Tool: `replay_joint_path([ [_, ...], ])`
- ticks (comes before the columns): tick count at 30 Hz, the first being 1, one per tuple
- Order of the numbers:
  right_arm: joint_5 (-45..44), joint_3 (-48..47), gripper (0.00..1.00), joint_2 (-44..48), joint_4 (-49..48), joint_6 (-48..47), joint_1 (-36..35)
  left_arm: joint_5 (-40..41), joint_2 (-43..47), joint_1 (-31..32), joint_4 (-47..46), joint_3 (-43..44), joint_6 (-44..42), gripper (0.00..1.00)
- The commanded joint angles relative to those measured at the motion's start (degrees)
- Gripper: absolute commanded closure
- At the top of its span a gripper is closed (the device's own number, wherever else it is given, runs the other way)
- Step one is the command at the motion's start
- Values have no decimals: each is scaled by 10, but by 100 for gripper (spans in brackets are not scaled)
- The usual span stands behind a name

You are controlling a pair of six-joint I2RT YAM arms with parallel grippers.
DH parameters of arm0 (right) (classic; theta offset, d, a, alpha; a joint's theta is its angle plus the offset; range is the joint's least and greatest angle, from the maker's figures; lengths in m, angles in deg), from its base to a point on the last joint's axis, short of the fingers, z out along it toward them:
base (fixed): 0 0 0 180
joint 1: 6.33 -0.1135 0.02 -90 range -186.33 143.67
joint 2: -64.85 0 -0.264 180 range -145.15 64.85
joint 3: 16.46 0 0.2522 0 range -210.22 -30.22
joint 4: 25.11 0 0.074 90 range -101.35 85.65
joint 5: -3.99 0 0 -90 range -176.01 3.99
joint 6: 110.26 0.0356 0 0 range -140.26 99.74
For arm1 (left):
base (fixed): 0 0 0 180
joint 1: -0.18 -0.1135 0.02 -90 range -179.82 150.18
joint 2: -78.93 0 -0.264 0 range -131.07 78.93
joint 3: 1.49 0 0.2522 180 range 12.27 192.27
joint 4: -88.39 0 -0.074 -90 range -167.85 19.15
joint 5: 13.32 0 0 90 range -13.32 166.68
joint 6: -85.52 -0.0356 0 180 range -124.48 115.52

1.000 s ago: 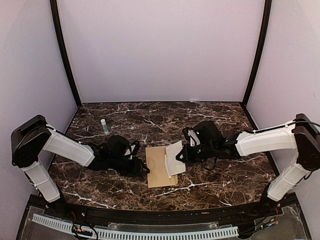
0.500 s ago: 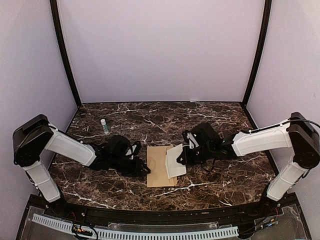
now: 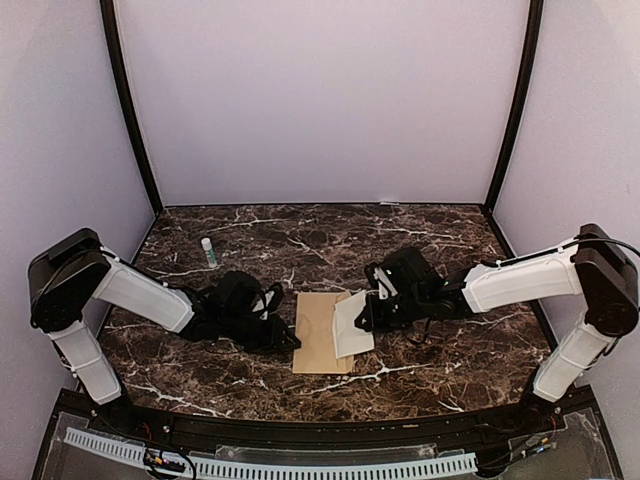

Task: Place the letter into the envelope and seal it
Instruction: Place the letter in the envelope.

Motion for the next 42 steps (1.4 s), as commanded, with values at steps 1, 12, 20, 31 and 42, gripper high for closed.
replay_joint_path([
  [1,-8,0,100,-8,-7,9,3,-14,-7,-2,-14,7,4,80],
  [12,-12,7,100,-19,-10,23,1,-21,-9,-2,-21,4,11,82],
  [20,-39,7,100,-14,3,49,-7,-24,-9,-3,-23,2,14,85],
  [31,-43,0,100,-32,17,62,-14,-27,-9,-2,-27,-3,15,85],
  [42,-23,-26,100,-62,18,52,-18,-34,-10,-2,-37,-6,17,86],
])
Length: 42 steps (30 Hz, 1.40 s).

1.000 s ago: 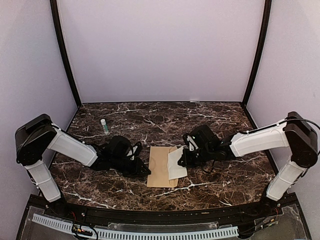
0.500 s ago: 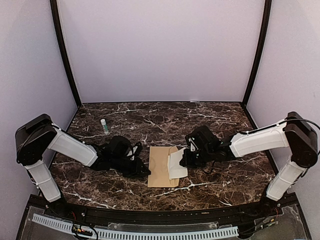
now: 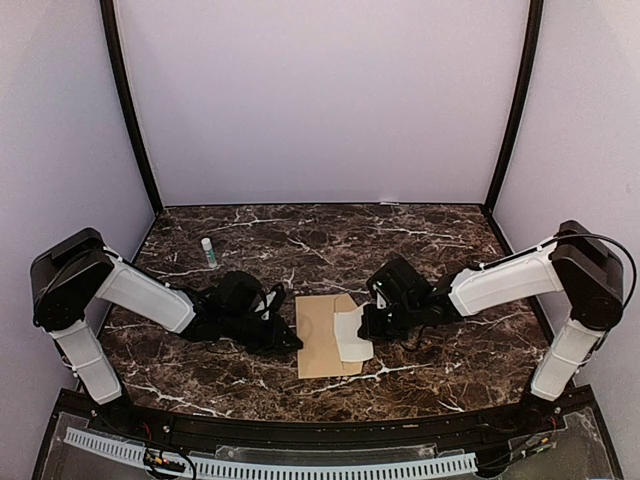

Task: Place the letter into the envelope and seal it
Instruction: Place the letter in the envelope.

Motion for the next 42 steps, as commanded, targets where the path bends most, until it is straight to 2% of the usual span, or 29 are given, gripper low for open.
replay_joint_path([
  [1,7,-22,100,-12,1,-6,-8,-9,-1,-2,-13,-4,2,86],
  [36,69,-45,100,-38,-38,-40,-9,-17,-21,-2,-21,5,1,86],
  [39,64,-50,99,-32,-21,-43,-10,-11,-18,-2,-15,6,1,84],
  [42,57,-50,93,-19,-12,-47,-10,-6,-11,-2,5,19,-9,77],
])
